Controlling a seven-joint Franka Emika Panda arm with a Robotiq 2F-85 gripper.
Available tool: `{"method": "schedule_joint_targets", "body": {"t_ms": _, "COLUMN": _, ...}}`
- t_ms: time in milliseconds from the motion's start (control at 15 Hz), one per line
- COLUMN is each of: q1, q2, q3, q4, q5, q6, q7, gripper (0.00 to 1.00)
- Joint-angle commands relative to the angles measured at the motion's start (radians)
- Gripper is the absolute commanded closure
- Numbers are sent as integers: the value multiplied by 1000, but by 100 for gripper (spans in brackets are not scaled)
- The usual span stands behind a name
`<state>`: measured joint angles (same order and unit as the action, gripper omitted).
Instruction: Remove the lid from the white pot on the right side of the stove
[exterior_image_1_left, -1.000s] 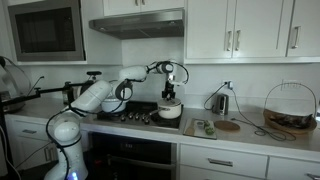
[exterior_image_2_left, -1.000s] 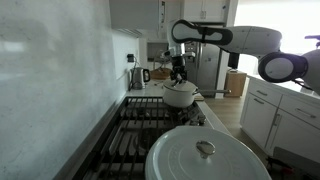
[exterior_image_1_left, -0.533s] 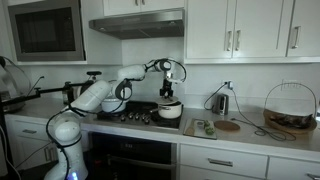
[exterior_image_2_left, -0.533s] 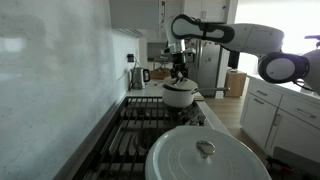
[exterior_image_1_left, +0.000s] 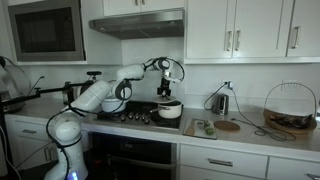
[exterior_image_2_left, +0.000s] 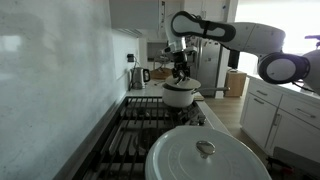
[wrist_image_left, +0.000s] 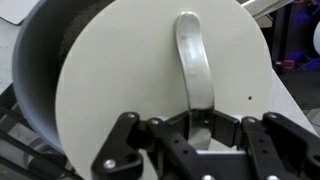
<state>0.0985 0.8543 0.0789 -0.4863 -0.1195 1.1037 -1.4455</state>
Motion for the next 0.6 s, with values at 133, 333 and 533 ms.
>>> {"method": "schedule_joint_targets", "body": {"t_ms": 133, "q1": 50, "q2": 23, "q3": -15, "q4": 138, "q5": -7, "q6": -115, "q7": 8, "gripper": 100}}
{"method": "schedule_joint_targets", "body": {"t_ms": 333, "q1": 67, "q2": -39, "q3": 1, "q4": 44, "q5": -5, "q6": -86, "q7": 12, "gripper": 100}}
{"method": "schedule_joint_targets", "body": {"t_ms": 533, "q1": 90, "q2": -39, "q3": 9, "q4": 45, "q5": 3, "q6": -92, "q7": 15, "gripper": 100}}
